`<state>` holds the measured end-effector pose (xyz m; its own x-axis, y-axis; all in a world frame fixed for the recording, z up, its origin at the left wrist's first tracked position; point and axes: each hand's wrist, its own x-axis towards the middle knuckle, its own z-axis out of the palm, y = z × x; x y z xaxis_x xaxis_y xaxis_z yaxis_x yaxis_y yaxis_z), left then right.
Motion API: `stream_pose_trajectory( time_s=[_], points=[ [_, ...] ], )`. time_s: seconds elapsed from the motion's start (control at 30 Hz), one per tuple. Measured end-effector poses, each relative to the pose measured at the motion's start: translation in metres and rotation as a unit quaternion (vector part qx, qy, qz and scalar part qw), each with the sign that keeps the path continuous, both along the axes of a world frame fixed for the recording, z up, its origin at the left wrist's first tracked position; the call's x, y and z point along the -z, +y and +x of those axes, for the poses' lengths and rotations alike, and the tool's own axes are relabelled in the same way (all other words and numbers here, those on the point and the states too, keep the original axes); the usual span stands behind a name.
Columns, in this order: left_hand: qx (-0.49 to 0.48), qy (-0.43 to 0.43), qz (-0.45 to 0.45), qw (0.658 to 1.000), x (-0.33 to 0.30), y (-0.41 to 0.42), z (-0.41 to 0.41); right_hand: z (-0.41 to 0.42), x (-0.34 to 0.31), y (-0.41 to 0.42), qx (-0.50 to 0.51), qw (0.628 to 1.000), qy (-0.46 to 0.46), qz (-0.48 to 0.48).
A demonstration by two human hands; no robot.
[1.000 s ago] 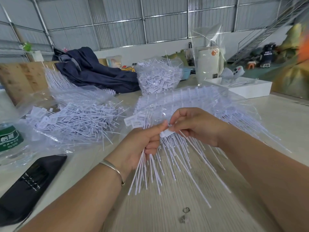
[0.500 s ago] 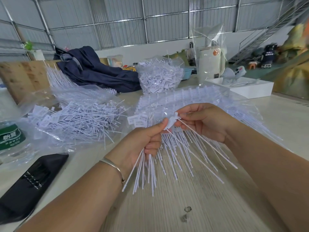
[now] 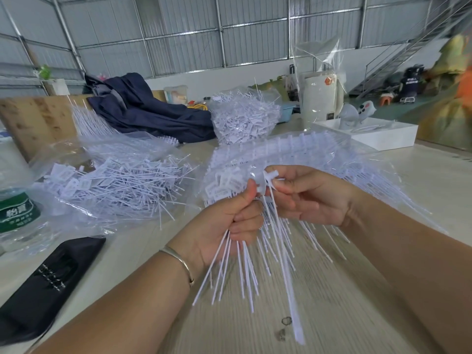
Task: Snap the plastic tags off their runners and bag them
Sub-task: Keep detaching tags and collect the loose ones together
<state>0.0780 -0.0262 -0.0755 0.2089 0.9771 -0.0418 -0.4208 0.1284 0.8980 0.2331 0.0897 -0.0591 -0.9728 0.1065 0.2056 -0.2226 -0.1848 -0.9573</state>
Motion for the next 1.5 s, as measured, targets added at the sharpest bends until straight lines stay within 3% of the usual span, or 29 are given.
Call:
stream_pose_trajectory(
  time_s=[0.13, 0.27, 0.4, 0.53, 0.7, 1.0, 1.2, 1.27, 1.37, 1.5],
  points=[
    [-0.004, -0.013, 0.001, 1.0, -0.002, 0.0, -0.001, -0.002, -0.001, -0.005, 0.038, 0.999, -0.001, -0.016],
    [-0.117, 0.013, 0.011, 0.993, -0.001, 0.005, -0.002, -0.007, -0.003, -0.005, 0.157, 0.986, 0.0, -0.049],
    [-0.233, 0.066, 0.005, 0.97, 0.004, 0.008, -0.003, -0.008, -0.003, 0.0, 0.28, 0.959, -0.021, 0.045],
    [-0.24, 0.11, -0.016, 0.964, 0.004, 0.007, -0.007, -0.012, 0.004, -0.004, 0.358, 0.916, -0.03, 0.181],
    [-0.243, 0.186, -0.027, 0.952, 0.005, 0.005, -0.01, -0.009, 0.005, -0.002, 0.333, 0.919, -0.056, 0.204],
    [-0.235, 0.168, -0.022, 0.957, -0.001, 0.006, -0.009, -0.006, -0.001, 0.001, 0.304, 0.93, -0.065, 0.194],
    [-0.189, 0.24, -0.045, 0.951, -0.009, 0.002, -0.009, 0.0, -0.005, 0.004, 0.239, 0.942, -0.121, 0.201],
    [-0.194, 0.298, -0.053, 0.933, -0.009, 0.001, -0.005, 0.003, -0.005, 0.004, 0.211, 0.944, -0.158, 0.198],
    [-0.232, 0.417, -0.023, 0.878, -0.007, 0.0, -0.004, 0.007, -0.005, 0.008, 0.22, 0.938, -0.182, 0.196],
    [-0.181, 0.336, 0.007, 0.924, -0.007, 0.0, 0.0, 0.005, -0.002, 0.014, 0.297, 0.946, -0.098, 0.08]
  ],
)
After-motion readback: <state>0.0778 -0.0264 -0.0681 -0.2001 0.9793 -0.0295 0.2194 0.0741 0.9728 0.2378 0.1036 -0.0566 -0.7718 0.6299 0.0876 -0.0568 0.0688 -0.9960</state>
